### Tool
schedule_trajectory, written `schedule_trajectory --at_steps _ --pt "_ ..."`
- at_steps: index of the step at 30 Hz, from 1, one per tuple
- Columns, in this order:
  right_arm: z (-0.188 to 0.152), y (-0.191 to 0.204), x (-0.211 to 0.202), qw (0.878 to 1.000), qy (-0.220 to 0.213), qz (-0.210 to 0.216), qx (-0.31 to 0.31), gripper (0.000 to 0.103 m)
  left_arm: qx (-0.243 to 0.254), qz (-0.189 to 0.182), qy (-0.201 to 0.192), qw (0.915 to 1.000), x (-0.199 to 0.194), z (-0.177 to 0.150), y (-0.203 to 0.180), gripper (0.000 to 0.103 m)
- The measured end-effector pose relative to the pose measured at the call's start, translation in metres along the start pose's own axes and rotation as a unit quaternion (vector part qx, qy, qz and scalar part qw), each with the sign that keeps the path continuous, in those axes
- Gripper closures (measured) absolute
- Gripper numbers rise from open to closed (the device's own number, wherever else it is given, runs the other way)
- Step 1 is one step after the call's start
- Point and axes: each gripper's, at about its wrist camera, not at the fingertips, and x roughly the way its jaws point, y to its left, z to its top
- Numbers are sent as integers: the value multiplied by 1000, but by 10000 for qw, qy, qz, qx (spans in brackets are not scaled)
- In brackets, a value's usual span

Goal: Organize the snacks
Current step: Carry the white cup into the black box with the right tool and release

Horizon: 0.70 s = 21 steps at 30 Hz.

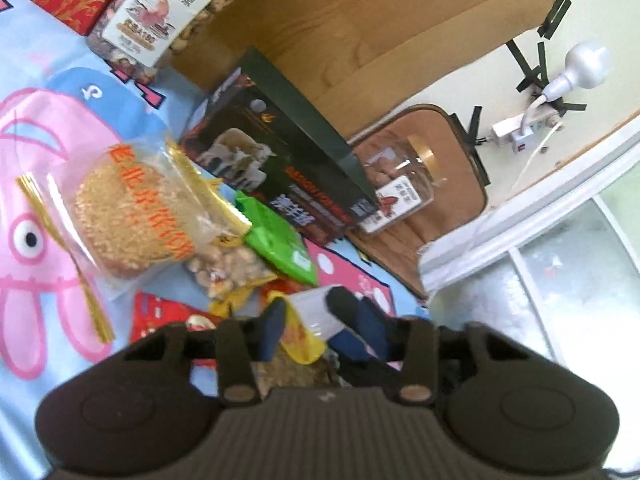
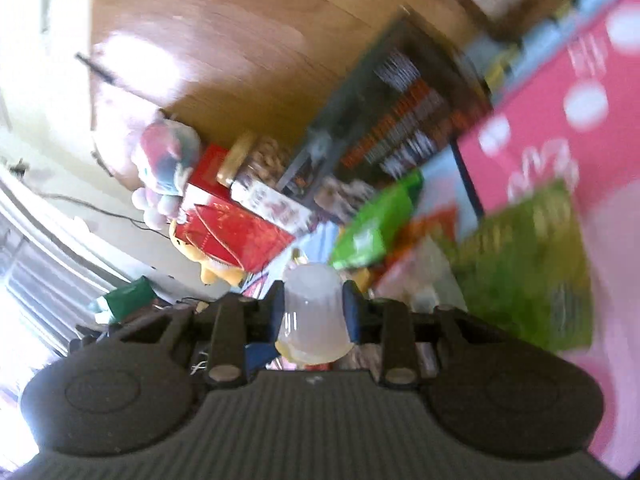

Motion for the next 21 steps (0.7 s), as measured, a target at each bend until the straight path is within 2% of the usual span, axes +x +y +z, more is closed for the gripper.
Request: schedule_trajectory --at_steps 1,3,6,10,14,18,21 --pt "1 -2 -1 9999 -26 54 105 70 -10 -12 -24 10000 0 0 1 74" --pt "4 -3 -3 9996 -20 88 284 70 -131 -78 -61 9999 0 0 4 81" --pt "10 2 -9 9990 -33 184 414 70 -68 -181 -136 9997 -3 8 -5 83" --pt "36 31 -14 9991 -281 322 -77 70 334 -293 -299 9986 -3 36 -33 83" --pt "73 56 -2 9955 -594 244 -698 70 838 -185 -489 9951 11 74 -59 83" --pt "108 64 27 9922 -753 21 -993 70 1003 14 -566 9933 37 106 -62 83" --pt "120 63 46 9878 -860 -283 -1269 69 1021 193 -574 9929 55 118 -55 83"
